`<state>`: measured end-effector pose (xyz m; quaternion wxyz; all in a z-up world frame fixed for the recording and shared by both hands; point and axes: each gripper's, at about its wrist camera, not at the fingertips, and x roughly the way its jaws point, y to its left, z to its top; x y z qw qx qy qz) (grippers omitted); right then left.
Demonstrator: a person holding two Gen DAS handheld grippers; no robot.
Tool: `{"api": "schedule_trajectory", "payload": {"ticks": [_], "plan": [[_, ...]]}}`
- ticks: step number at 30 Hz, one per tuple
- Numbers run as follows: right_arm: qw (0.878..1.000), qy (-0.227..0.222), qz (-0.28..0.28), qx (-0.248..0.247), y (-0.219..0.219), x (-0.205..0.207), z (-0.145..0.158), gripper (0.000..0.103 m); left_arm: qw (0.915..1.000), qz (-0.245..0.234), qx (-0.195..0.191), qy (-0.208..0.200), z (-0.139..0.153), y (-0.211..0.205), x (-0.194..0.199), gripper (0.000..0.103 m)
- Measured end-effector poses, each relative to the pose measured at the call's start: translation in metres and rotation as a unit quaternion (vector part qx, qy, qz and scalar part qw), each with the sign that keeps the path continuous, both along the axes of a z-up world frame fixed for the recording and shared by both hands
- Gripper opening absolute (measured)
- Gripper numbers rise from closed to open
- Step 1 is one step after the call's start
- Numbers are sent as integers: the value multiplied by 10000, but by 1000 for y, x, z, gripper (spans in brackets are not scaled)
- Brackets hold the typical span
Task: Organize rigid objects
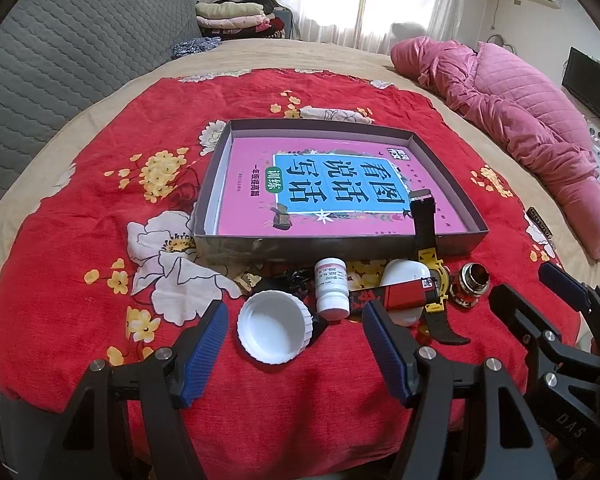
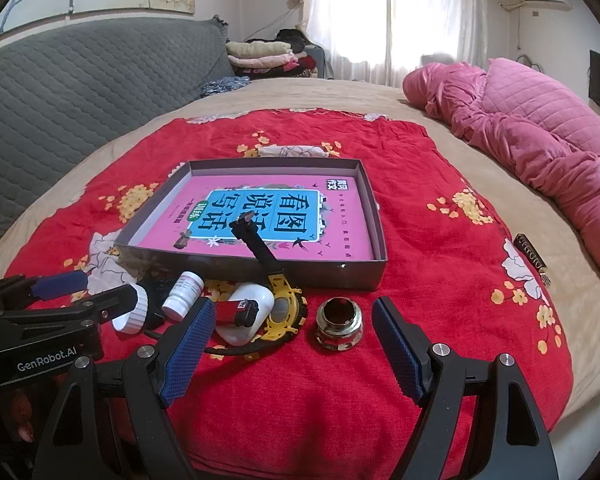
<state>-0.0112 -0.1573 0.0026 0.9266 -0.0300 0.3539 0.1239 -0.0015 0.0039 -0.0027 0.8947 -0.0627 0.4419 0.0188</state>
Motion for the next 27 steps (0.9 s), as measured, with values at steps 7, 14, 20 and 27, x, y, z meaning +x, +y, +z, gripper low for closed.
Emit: {"api": "schedule_trajectory", "payload": {"ticks": [7,14,20,27], "plan": [[10000,2,6,-3,0,0,0,81,10000,14,7,-8,1,1,0,69],[10000,16,-19,20,-1,1,0,81,10000,69,-6,15,0,3,0,69],[9998,112,-115,99,-7,4,-5,81,9999,124,-22,72,-1,9,0,69],[9988,243,-360,243,-21,10,-10,81,9993,340,-111,145,-3,28,-3,69]]}}
